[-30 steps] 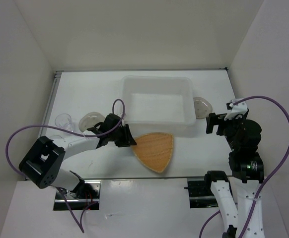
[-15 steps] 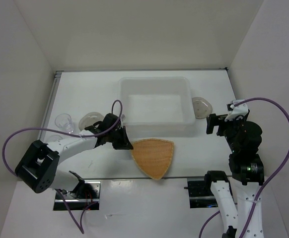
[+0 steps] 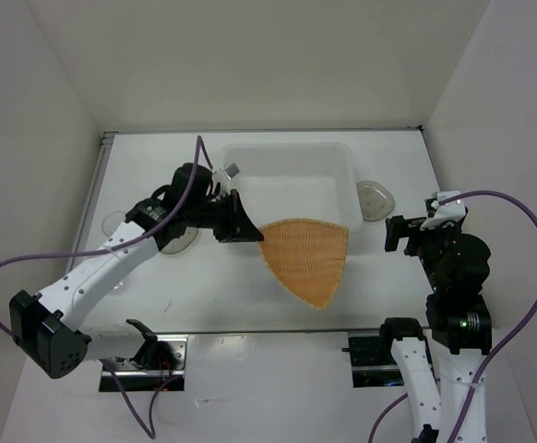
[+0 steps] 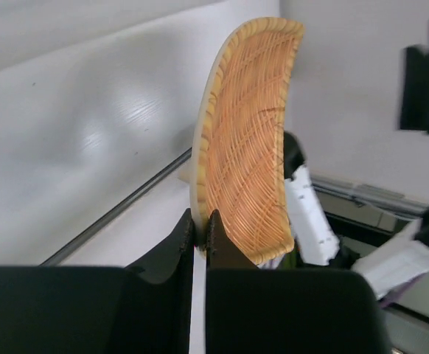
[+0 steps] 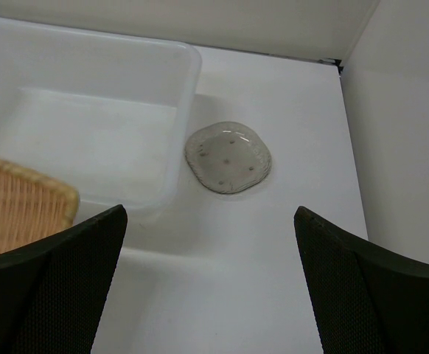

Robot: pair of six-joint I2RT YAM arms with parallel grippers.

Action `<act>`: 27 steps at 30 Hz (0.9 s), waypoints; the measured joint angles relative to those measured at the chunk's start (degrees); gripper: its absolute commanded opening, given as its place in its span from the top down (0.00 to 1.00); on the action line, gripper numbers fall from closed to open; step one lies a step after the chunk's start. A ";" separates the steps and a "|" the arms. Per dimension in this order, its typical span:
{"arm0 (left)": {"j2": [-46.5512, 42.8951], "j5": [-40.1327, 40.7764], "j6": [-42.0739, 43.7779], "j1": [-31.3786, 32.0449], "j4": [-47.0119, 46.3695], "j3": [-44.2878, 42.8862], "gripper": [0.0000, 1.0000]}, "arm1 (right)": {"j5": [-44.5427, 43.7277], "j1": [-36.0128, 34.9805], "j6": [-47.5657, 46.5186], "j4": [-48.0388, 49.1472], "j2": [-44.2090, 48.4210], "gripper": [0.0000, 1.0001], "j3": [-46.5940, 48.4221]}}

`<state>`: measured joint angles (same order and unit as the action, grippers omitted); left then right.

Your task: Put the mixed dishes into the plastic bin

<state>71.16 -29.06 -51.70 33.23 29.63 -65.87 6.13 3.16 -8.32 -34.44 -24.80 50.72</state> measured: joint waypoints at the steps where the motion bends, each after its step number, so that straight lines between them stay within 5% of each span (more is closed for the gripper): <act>1: 0.59 -0.37 -0.44 -0.55 0.09 -2.34 1.00 | -0.04 0.00 -0.02 0.15 0.24 0.02 -0.17; 8: 10.03 2.29 -4.26 -8.74 -6.73 -16.81 1.00 | -0.37 0.00 0.00 0.55 0.63 0.02 -0.63; 15: 32.11 8.57 -7.26 -11.52 -12.26 -27.61 1.00 | -0.83 0.00 0.00 0.61 1.36 0.02 -0.63; 20: 42.88 11.04 -9.25 -10.69 -12.28 -29.20 1.00 | -1.03 0.00 0.00 0.92 2.10 0.02 -0.66; 27: 45.03 13.40 -11.04 -8.55 -13.57 -29.16 1.00 | -1.25 0.00 0.63 0.98 2.54 0.02 -0.92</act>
<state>116.18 -15.66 -62.74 24.69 16.05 -95.02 4.89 3.16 -7.68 -33.45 -22.26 49.80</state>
